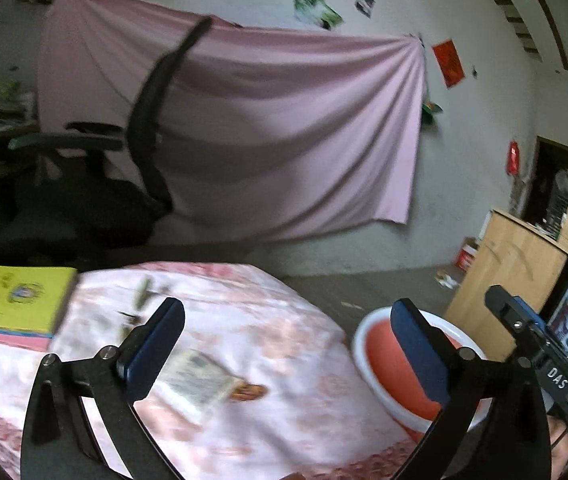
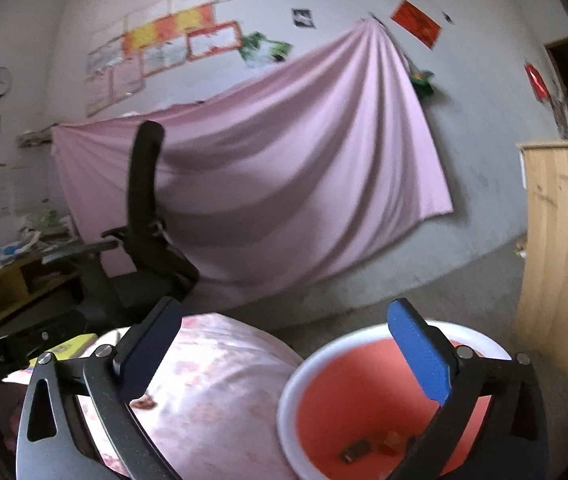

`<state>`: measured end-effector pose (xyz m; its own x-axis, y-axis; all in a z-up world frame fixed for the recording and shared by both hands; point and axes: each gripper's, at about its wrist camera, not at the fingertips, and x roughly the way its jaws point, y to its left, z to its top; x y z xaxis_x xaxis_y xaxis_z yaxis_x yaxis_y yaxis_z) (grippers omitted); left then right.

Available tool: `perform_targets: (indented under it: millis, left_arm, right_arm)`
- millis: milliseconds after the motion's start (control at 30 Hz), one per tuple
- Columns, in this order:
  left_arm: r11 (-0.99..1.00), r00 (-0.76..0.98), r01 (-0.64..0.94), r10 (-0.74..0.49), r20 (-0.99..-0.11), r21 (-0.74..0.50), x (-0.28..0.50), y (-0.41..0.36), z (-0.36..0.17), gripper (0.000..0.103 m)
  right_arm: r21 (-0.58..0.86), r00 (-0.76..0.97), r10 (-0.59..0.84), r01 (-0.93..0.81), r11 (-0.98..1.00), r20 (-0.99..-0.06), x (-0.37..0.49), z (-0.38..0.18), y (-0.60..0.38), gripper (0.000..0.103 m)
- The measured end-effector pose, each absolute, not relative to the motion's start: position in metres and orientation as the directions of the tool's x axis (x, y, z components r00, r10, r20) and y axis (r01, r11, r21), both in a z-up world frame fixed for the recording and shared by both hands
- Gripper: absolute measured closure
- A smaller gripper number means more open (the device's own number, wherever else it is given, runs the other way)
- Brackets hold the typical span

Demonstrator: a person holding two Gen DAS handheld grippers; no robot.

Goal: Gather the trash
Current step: 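Move both tools back over the table toward the snack bag and nut shell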

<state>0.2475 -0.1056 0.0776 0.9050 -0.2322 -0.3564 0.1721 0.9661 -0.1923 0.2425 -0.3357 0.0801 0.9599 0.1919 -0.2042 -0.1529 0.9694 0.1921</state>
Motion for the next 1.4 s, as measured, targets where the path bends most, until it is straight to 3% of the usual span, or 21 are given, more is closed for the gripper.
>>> perform_targets:
  millis: [433, 733, 967, 1167, 1333, 1400]
  left_arm:
    - [0.991, 0.973, -0.019, -0.013, -0.230, -0.136, 0.204, -0.028, 0.077, 0.002]
    - [0.995, 0.983, -0.057, 0.042, -0.177, -0.080, 0.191, -0.003, 0.069, 0.002]
    - [0.998, 0.975, -0.044, 0.031, -0.221, -0.051, 0.200, 0.003, 0.051, 0.002]
    - [0.997, 0.935, -0.023, -0.004, -0.354, -0.070, 0.224, 0.005, 0.035, 0.002]
    - [0.995, 0.886, -0.022, -0.027, -0.463, -0.100, 0.244, 0.008, 0.024, 0.005]
    - [0.994, 0.860, -0.005, -0.053, -0.508, -0.113, 0.253, 0.008, 0.018, 0.012]
  right_arm:
    - [0.071, 0.953, 0.294, -0.289, 0.955, -0.077, 0.229, 0.090, -0.258, 0.000]
    - [-0.014, 0.938, 0.339, -0.341, 0.940, -0.080, 0.229, 0.083, -0.217, 0.000]
    - [-0.014, 0.915, 0.358, -0.367, 0.930, -0.186, 0.244, 0.074, -0.208, 0.000]
    - [0.044, 0.859, 0.351, -0.362, 0.931, -0.373, 0.274, 0.059, -0.208, 0.000]
    - [0.090, 0.769, 0.371, -0.382, 0.920, -0.520, 0.295, 0.043, -0.204, 0.009]
    - [0.104, 0.712, 0.369, -0.387, 0.916, -0.597, 0.304, 0.033, -0.201, 0.015]
